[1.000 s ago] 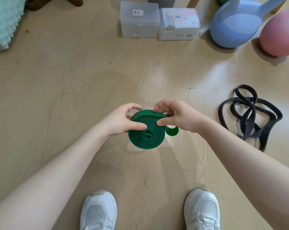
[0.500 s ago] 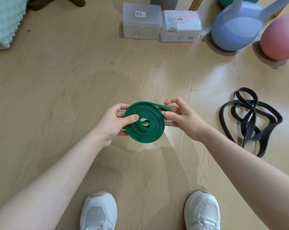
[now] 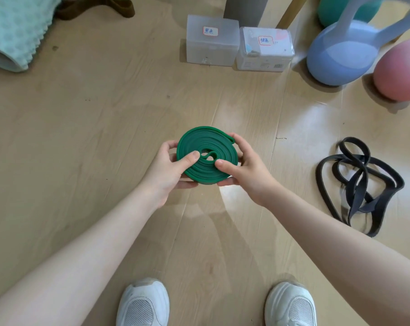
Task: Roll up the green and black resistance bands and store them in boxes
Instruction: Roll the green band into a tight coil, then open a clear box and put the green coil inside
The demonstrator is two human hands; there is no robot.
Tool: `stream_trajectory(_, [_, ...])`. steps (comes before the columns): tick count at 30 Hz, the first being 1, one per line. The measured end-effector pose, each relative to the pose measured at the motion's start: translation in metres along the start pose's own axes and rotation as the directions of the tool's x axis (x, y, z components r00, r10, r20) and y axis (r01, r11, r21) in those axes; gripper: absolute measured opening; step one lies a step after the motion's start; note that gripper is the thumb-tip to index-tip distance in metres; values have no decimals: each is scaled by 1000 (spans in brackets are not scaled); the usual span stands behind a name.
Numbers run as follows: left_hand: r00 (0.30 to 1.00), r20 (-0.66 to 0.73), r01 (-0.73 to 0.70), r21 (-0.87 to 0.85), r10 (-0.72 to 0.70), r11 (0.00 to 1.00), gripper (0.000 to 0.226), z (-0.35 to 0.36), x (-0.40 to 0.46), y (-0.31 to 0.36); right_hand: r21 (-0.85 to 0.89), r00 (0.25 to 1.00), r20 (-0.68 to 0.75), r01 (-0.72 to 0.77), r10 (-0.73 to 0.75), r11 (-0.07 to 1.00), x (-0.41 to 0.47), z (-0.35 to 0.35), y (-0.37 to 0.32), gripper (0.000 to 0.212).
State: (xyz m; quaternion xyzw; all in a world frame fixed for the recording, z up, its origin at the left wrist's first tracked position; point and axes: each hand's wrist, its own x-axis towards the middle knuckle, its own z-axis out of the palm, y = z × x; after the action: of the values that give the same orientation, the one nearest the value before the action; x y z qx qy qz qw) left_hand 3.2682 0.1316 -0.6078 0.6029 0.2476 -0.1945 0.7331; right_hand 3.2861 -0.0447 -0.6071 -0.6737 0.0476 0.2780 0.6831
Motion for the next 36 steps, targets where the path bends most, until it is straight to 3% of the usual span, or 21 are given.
stream_trajectory(3, [967, 210, -192, 229, 144, 954, 76, -17, 12, 11, -46, 999, 40, -5, 7, 999, 10, -2, -15, 54])
stream_trajectory(6, [908, 324, -416, 625, 265, 661, 114, -35, 27, 29, -119, 997, 63, -26, 34, 993, 23, 0, -30, 59])
stream_trajectory(9, [863, 441, -504, 782, 247, 367, 124, -40, 37, 57, -222, 995, 90, -25, 46, 975, 40, 5, -52, 61])
stream_trajectory(10, [857, 452, -512, 800, 247, 313, 122, -39, 40, 65, -237, 995, 94, -21, 44, 971, 44, 7, -60, 60])
stream_trajectory(11, [857, 444, -511, 798, 261, 321, 118, -37, 41, 76, -243, 995, 90, -15, 38, 970, 48, 8, -69, 60])
stream_trajectory(12, [867, 408, -497, 760, 287, 419, 112, -36, 42, 86, -239, 996, 80, -11, 31, 971, 50, 9, -78, 61])
stream_trajectory(14, [902, 292, -429, 531, 318, 731, 90, -33, 43, 107, -201, 999, 52, -1, 12, 980, 53, 9, -100, 63])
stream_trajectory(15, [909, 273, -402, 385, 314, 831, 73, -31, 42, 117, -175, 999, 36, 2, 4, 985, 53, 8, -112, 63])
stream_trajectory(18, [917, 295, -319, 137, 269, 938, 45, -23, 41, 145, -153, 999, 36, 23, -18, 988, 54, 1, -149, 56])
stream_trajectory(23, [893, 389, -342, 257, 228, 904, 59, 3, 64, 195, -183, 993, 116, 29, -7, 983, 74, -28, -185, 54])
stream_trajectory(28, [896, 432, -272, 349, 104, 897, 43, 41, 123, 211, -211, 989, 147, 2, 30, 978, 117, -75, -177, 58])
stream_trajectory(36, [952, 298, -192, 391, 74, 900, 35, 112, 226, 202, -171, 975, 191, -80, 113, 982, 210, -167, -163, 62])
